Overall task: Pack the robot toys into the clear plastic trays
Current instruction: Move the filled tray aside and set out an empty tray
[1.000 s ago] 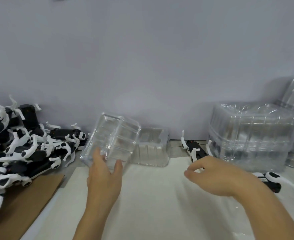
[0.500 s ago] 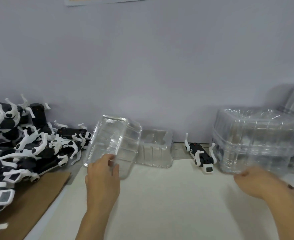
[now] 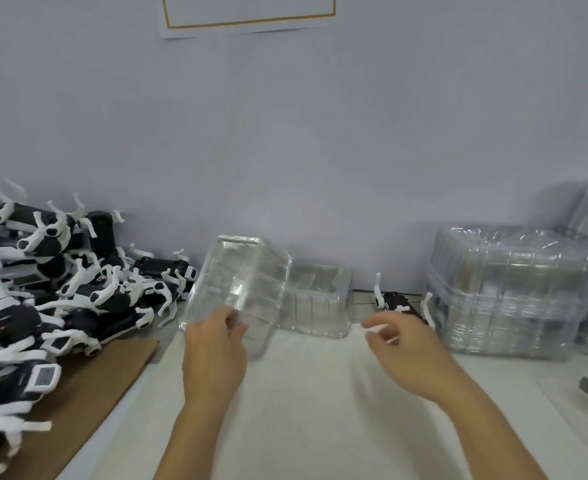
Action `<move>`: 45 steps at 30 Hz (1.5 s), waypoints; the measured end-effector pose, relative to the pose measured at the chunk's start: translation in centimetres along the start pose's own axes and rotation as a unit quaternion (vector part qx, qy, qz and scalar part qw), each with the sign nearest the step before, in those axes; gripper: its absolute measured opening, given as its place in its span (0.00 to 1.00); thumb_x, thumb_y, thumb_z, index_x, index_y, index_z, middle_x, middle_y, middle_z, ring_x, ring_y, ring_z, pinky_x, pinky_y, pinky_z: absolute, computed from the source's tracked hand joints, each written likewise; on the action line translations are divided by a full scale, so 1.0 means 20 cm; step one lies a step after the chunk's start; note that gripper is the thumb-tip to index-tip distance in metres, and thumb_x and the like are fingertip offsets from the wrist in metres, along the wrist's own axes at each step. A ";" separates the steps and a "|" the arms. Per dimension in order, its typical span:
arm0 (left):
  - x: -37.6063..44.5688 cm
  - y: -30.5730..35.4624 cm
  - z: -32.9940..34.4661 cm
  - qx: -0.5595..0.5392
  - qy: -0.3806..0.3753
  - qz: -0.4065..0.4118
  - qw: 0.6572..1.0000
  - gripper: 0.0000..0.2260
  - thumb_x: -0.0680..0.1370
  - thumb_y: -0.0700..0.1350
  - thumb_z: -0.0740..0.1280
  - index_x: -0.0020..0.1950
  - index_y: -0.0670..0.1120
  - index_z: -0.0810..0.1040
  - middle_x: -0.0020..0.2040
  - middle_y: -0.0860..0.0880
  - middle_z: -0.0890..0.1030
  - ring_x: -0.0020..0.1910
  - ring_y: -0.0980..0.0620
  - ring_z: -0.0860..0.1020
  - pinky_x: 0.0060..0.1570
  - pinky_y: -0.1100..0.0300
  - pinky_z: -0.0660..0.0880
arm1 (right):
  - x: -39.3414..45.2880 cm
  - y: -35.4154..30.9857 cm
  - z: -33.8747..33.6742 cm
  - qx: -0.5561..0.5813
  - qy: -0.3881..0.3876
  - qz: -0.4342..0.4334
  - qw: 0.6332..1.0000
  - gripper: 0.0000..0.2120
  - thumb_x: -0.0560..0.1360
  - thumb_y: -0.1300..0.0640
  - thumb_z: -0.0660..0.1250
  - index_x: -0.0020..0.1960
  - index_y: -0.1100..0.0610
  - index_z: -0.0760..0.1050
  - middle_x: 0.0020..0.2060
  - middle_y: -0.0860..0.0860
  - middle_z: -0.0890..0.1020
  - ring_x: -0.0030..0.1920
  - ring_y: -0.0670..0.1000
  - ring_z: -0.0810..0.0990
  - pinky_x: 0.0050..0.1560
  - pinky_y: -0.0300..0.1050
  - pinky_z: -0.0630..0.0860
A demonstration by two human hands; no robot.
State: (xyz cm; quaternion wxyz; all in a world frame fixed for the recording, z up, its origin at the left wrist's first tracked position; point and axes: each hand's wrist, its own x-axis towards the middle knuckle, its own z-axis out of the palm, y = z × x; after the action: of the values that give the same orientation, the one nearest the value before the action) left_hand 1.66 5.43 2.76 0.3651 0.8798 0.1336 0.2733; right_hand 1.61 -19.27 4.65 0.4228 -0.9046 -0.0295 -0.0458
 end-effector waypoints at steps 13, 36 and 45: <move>-0.07 0.34 -0.13 -0.346 -0.029 -0.079 0.934 0.07 0.82 0.39 0.64 0.45 0.43 0.79 0.35 0.53 0.76 0.34 0.56 0.72 0.42 0.56 0.70 | -0.13 -0.24 0.22 0.323 0.091 -0.119 0.934 0.06 0.79 0.46 0.66 0.54 0.40 0.80 0.47 0.35 0.82 0.46 0.39 0.80 0.48 0.41 0.80; -0.52 0.18 -0.01 -0.243 -0.069 -0.041 0.967 0.14 0.78 0.41 0.70 0.63 0.50 0.75 0.53 0.53 0.81 0.50 0.59 0.77 0.42 0.76 0.69 | -0.34 0.04 0.34 0.393 -0.027 0.007 0.919 0.08 0.77 0.69 0.68 0.48 0.60 0.84 0.39 0.56 0.87 0.33 0.53 0.85 0.36 0.39 0.78; -0.49 0.11 -0.02 -0.212 -0.050 -0.038 0.975 0.10 0.78 0.38 0.70 0.56 0.48 0.79 0.44 0.56 0.81 0.45 0.60 0.78 0.38 0.75 0.70 | -0.37 -0.05 0.31 0.249 -0.082 0.048 0.964 0.10 0.82 0.62 0.62 0.50 0.55 0.81 0.48 0.52 0.85 0.38 0.51 0.85 0.35 0.37 0.74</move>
State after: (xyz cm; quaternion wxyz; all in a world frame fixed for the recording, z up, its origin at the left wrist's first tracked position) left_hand -6.45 -0.12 0.74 0.5592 0.7895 0.0878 0.2373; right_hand -5.42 -14.06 0.63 0.6322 -0.7721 -0.0314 0.0572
